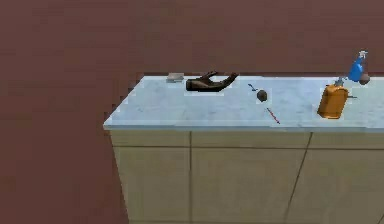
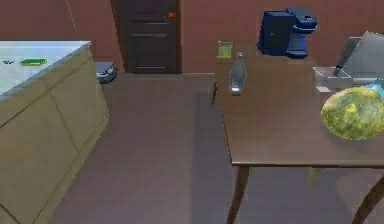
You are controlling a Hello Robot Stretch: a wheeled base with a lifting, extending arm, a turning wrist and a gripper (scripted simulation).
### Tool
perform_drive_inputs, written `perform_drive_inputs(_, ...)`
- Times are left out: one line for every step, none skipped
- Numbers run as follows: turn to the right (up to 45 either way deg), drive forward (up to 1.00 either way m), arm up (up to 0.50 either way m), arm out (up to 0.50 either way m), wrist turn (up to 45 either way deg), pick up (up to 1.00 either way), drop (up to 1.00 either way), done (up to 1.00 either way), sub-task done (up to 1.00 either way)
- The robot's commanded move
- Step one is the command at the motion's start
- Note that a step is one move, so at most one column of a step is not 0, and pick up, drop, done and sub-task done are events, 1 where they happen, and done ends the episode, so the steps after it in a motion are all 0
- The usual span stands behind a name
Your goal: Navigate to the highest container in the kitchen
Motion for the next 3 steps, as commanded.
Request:
perform_drive_inputs(45.0, 0.00, 0.00, 0.00, 0.0, 0.00, 0.00, 0.00, 0.00)
perform_drive_inputs(12.0, 0.00, 0.00, 0.00, 0.0, 0.00, 0.00, 0.00, 0.00)
perform_drive_inputs(0.0, 0.55, 0.00, 0.00, 0.0, 0.00, 0.00, 0.00, 0.00)
